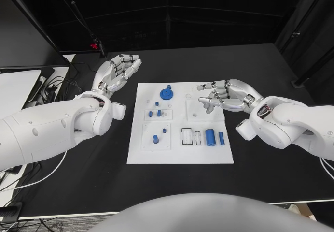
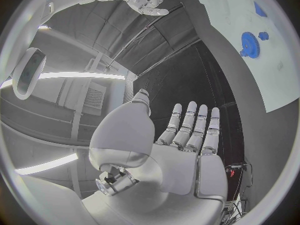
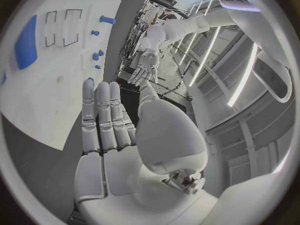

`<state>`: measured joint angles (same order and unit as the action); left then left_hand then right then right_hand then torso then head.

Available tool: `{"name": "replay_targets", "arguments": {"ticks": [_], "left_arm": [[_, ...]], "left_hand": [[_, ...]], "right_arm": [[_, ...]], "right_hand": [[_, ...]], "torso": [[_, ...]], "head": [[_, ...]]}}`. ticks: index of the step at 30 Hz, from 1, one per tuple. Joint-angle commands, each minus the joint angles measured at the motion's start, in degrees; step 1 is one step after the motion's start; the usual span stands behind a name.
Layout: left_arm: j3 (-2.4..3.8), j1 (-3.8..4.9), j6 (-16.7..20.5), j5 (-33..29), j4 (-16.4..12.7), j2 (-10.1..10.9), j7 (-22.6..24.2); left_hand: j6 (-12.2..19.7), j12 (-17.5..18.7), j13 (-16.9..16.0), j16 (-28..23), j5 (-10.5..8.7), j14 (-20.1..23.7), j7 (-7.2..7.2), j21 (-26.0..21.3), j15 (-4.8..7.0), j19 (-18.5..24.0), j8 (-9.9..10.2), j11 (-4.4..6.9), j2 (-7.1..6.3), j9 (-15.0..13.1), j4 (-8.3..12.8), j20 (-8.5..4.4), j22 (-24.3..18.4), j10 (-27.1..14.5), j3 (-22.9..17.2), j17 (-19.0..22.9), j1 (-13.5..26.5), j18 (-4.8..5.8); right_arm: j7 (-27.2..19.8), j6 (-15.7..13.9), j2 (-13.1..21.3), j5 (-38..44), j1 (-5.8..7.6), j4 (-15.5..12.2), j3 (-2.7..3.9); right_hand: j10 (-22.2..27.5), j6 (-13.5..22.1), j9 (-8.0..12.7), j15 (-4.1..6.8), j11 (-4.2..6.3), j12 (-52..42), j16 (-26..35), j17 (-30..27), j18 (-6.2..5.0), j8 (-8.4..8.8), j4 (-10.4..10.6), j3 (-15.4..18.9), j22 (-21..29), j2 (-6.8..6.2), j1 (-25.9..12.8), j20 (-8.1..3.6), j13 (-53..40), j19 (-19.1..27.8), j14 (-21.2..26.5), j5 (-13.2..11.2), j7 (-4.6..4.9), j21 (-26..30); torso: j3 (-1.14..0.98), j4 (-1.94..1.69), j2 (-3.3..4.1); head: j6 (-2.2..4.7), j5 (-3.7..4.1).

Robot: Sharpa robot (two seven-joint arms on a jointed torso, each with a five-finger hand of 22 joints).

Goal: Assemble the parts on the task board

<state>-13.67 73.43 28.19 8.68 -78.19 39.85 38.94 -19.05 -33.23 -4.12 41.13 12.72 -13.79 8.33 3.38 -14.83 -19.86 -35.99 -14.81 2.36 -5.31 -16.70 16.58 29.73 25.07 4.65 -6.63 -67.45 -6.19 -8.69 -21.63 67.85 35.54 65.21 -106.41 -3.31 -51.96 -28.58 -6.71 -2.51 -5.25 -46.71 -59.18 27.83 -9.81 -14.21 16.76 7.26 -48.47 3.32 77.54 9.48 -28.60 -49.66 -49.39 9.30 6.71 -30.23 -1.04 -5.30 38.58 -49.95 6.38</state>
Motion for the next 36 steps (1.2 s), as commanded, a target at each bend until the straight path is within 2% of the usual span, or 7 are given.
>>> {"name": "replay_targets", "arguments": {"ticks": [1, 3, 5, 10, 17, 26, 36], "left_arm": [[0.05, 0.04, -0.2, 0.0, -0.2, 0.0, 6.7], [0.05, 0.02, -0.2, 0.0, -0.2, -0.1, 6.7], [0.05, 0.01, -0.2, 0.0, -0.3, -0.2, 6.6], [0.05, 0.0, -0.3, 0.0, -0.4, -0.4, 6.5], [0.05, -0.01, -0.4, 0.0, -0.2, -0.6, 6.5], [0.05, -0.02, -0.5, 0.0, -0.1, -0.5, 6.3], [0.05, -0.08, -0.4, 0.0, 0.0, -0.3, 6.2]], "left_hand": [[0.3, -0.2, 0.1, 0.2, 0.32, 0.4, 8.54, 0.4, 0.11, -0.2, -0.2, 0.12, 0.49, 0.1, 0.0, 0.13, 0.0, -0.3, 0.3, 0.1, 0.0, 1.04], [0.3, -0.2, 0.1, 0.2, 0.32, 0.4, 8.54, 0.4, 0.11, -0.2, -0.2, 0.12, 0.49, 0.1, 0.0, 0.13, 0.0, -0.3, 0.3, 0.1, 0.0, 1.04], [0.3, -0.3, 0.1, 0.2, 0.43, 0.4, 8.54, 0.4, 0.12, -0.3, -0.3, 0.13, 0.51, 0.1, 0.0, 0.13, 0.0, -0.3, 0.4, 0.1, 0.0, 1.03], [0.3, -0.3, 0.1, 0.2, 0.46, 0.4, 8.54, 0.4, 0.12, -0.3, -0.3, 0.13, 0.51, 0.1, 0.0, 0.13, 0.0, -0.3, 0.4, 0.2, -0.1, 1.03], [0.3, -0.3, 0.1, 0.2, 0.46, 0.4, 8.54, 0.4, 0.12, -0.3, -0.3, 0.13, 0.51, 0.1, 0.0, 0.13, 0.0, -0.3, 0.4, 0.2, -0.1, 1.03], [0.4, -0.4, 0.1, 0.3, 0.56, 0.4, 8.54, 0.4, 0.12, -0.3, -0.3, 0.13, 0.57, 0.1, 0.0, 0.13, -0.1, -0.3, 0.5, 0.2, -0.1, 1.03], [0.4, -0.4, 0.1, 0.3, 0.58, 0.4, 8.54, 0.4, 0.12, -0.3, -0.3, 0.13, 0.59, 0.1, 0.0, 0.13, -0.1, -0.3, 0.5, 0.2, -0.1, 1.03]], "right_arm": [[1.3, 3.8, 0.9, -4.8, 0.1, 0.0, -0.01], [2.3, 3.3, 1.6, -4.4, 0.08, 0.1, -0.04], [3.5, 2.8, 2.0, -3.4, 0.07, 0.1, -0.16], [7.9, -0.4, 3.2, 4.2, 0.04, -0.5, -1.14], [16.1, -4.2, 4.4, 14.5, -0.02, -2.3, -1.55], [31.0, -4.0, 5.4, 27.4, -0.5, -5.8, -1.77], [42.3, 2.5, 5.2, 42.4, -1.55, -9.5, -1.83]], "right_hand": [[-4.3, 4.3, -1.8, 0.49, 1.15, -23.9, -13.0, 13.2, -0.39, -6.63, -0.7, 2.3, -3.5, 1.73, -0.8, -1.07, -23.7, -2.6, -5.8, 0.5, -0.71, -4.2], [-19.7, 7.3, -3.2, 1.29, 2.14, -37.1, -27.0, 42.6, -0.23, -12.16, -0.7, 4.2, -9.4, 2.38, -1.6, -2.12, -44.0, -4.9, -25.6, 1.4, -0.82, -11.1], [-33.8, 9.7, -4.2, 1.88, 2.45, -42.5, -30.7, 60.9, 2.8, -17.52, -0.5, 6.2, -23.4, 2.11, -2.5, -2.78, -57.8, -15.7, -39.6, 2.0, -0.48, -30.4], [-38.0, 9.2, -5.1, 0.99, 1.23, -43.3, -30.8, 62.2, 8.54, -26.04, -0.2, 8.9, -39.5, 2.02, -4.3, -1.83, -61.4, -36.0, -40.6, 3.6, 2.02, -55.9], [-38.0, 3.8, -6.1, -1.54, -1.86, -43.3, -30.8, 62.2, 9.81, -32.07, -0.1, 10.0, -41.5, 0.94, -6.0, 0.37, -61.4, -40.3, -40.6, 7.0, 4.32, -59.8], [-38.0, -0.2, -6.2, -1.95, -2.72, -43.3, -30.8, 62.2, 9.81, -34.49, 0.1, 6.6, -41.5, -3.84, -12.5, 1.2, -61.4, -40.3, -40.6, 9.7, 5.02, -59.8], [-38.0, -2.5, -5.4, -1.2, -2.05, -43.3, -30.8, 62.2, 9.81, -34.5, 0.2, 0.5, -41.5, -8.89, -18.2, 0.56, -61.4, -40.3, -40.6, 11.1, 4.36, -59.8]], "torso": [[0.09, 0.01, -0.11], [0.09, -0.02, -0.05], [0.15, 0.01, 0.0], [0.27, 0.19, 0.0], [0.24, 0.17, 0.05], [0.27, 0.27, -0.01], [0.23, 0.15, -0.05]], "head": [[0.25, 1.04], [0.52, 1.74], [0.64, 2.38], [0.64, 3.25], [0.54, 4.44], [0.06, 5.29], [-0.05, 6.08]]}}
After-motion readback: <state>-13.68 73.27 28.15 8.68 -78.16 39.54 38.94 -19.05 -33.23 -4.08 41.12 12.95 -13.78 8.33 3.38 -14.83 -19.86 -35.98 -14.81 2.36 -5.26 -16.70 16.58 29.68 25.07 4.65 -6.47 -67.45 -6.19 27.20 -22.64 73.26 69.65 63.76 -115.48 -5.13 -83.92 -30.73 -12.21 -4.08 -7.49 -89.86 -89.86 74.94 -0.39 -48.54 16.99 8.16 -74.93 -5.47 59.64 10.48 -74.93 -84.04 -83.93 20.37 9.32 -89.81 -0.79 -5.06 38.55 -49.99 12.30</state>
